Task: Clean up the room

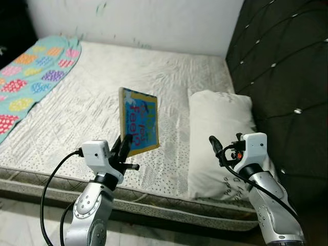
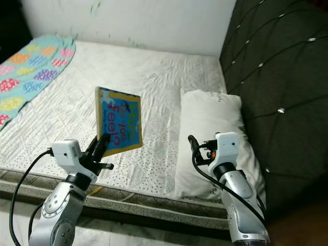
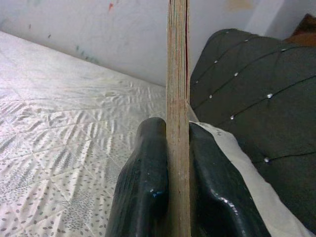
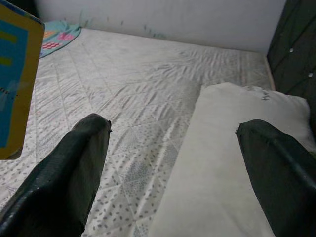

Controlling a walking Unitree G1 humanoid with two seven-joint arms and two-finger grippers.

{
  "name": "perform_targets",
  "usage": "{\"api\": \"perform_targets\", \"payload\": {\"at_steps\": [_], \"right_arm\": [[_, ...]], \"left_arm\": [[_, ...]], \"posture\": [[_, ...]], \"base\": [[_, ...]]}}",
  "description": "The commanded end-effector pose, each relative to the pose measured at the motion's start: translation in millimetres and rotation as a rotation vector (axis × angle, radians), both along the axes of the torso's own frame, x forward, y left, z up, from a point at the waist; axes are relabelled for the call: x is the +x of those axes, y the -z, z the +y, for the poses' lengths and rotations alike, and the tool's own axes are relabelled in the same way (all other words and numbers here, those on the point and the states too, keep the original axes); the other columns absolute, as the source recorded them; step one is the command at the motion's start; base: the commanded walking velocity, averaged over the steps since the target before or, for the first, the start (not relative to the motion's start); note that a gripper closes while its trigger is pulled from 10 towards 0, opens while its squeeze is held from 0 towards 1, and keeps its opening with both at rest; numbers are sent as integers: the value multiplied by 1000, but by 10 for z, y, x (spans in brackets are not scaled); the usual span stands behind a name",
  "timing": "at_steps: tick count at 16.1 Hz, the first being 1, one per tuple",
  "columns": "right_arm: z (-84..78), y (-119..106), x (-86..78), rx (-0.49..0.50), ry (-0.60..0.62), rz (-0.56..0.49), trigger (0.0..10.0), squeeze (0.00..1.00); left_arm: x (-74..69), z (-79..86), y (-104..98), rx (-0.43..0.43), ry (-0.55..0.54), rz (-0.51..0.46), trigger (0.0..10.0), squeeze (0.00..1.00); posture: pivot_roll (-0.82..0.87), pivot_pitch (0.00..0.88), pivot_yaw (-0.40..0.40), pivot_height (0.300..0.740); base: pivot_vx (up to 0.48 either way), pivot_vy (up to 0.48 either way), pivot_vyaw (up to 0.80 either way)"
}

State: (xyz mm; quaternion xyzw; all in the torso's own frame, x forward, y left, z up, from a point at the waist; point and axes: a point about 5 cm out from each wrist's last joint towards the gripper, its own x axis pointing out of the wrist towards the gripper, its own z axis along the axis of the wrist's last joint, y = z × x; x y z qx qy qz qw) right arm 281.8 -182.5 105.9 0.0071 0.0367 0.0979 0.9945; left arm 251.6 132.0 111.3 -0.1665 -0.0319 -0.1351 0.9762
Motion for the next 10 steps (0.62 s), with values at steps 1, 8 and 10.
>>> {"api": "perform_targets", "payload": {"at_steps": [1, 8, 10], "right_arm": [[-27, -40, 26, -8, 5, -17, 10000, 0], [-28, -36, 43, -7, 6, -16, 10000, 0], [-32, -35, 46, -7, 7, -16, 10000, 0]], "left_arm": [[20, -7, -116, 0, 6, -60, 10000, 0], [21, -10, -103, 13, -1, -54, 10000, 0], [24, -16, -102, 5, 0, -53, 10000, 0]], "posture": [[-66, 10, -26, 740], [-63, 0, -27, 740], [-63, 0, -27, 740]], "base": [[304, 0, 0], [167, 0, 0], [0, 0, 0]]}}
